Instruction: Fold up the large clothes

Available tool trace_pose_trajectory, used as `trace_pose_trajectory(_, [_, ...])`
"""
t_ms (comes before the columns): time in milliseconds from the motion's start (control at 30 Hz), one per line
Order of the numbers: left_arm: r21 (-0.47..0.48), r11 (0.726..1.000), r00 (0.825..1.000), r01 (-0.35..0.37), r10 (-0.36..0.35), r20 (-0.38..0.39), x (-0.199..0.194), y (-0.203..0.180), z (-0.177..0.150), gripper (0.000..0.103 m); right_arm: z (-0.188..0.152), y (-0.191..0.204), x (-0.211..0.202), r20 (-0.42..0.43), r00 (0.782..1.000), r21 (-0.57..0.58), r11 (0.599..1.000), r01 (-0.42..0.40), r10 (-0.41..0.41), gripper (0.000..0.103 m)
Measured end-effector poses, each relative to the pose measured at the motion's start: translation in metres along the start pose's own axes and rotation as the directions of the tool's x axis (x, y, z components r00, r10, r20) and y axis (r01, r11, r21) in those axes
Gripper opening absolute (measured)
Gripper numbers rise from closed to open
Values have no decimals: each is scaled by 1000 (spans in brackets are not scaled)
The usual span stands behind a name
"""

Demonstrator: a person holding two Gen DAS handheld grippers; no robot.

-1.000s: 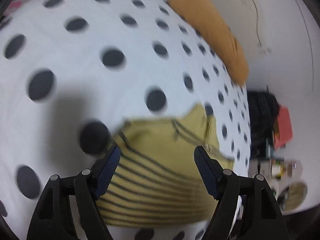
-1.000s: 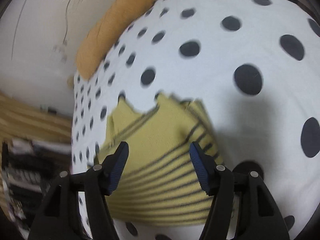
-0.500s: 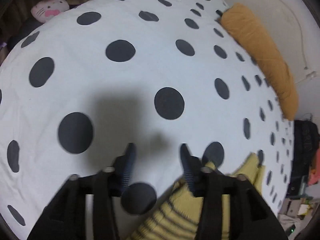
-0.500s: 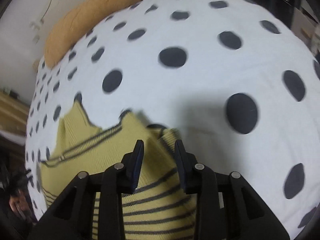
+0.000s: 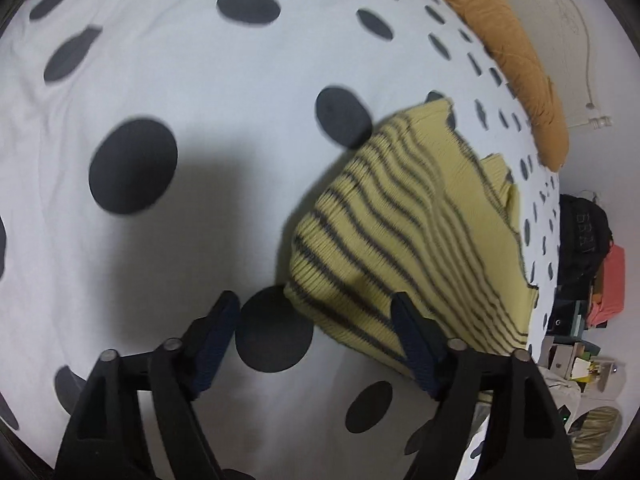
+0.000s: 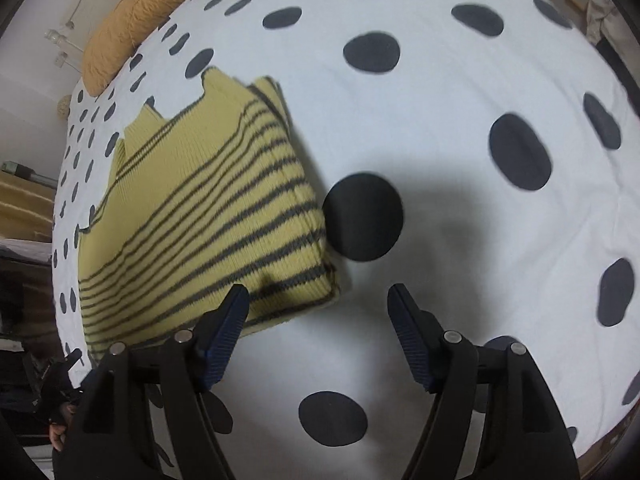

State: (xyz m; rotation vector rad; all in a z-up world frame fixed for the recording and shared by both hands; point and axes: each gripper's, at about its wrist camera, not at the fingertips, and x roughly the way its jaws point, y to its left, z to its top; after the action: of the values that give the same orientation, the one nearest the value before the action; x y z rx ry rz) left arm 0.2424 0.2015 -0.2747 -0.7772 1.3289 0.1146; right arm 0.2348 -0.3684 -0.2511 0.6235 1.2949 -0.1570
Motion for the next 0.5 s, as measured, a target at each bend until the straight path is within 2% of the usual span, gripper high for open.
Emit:
trace_pose_trajectory(67, [-42, 999, 999, 17, -19, -46, 14, 5, -7, 79, 0, -2, 14, -39, 999, 34, 999, -34, 36, 72])
trace_pose_trajectory(100, [-63, 997, 998, 41, -45, -54, 17, 7, -11, 79, -2, -5, 21, -56, 995, 75, 994, -79, 84, 72])
trace_pose_trajectory(167, [-106, 986, 991, 132, -135, -19, 18, 7, -24, 79, -7, -10, 36, -63, 968, 172, 958, -228, 241, 72])
trace_pose_trajectory(233, [-116, 973, 980, 199, -198, 16, 18, 2, -33, 83, -8, -14, 54, -36, 942, 269, 911, -313, 334, 74])
trace_pose_trajectory(300, [-104, 970, 976, 218, -217, 21, 26, -7, -34, 83, -6, -13, 65, -1, 927, 322, 878, -354, 374, 81])
trace_pose_trajectory(367, [-94, 977, 981, 193, -194, -1, 41, -18, -29, 83, -4, -7, 70, 21, 931, 340, 873, -350, 365, 84])
trace_pose_trajectory(400, [-88, 981, 985, 170, -172, -13, 52, -24, -25, 81, -3, -4, 70, 25, 936, 331, 881, -338, 350, 79])
trace_pose_trajectory(433, [-72, 991, 993, 115, -117, -22, 61, -30, -21, 77, -2, 0, 68, 37, 947, 312, 897, -313, 318, 71])
trace_pose_trajectory(467, [-52, 997, 998, 54, -55, -22, 66, -35, -18, 57, -1, 4, 65, 37, 956, 289, 912, -290, 292, 48])
trace_pose_trajectory(500, [-38, 999, 1000, 24, -25, -10, 66, -41, -15, 41, 1, 9, 60, 34, 962, 250, 930, -270, 271, 35])
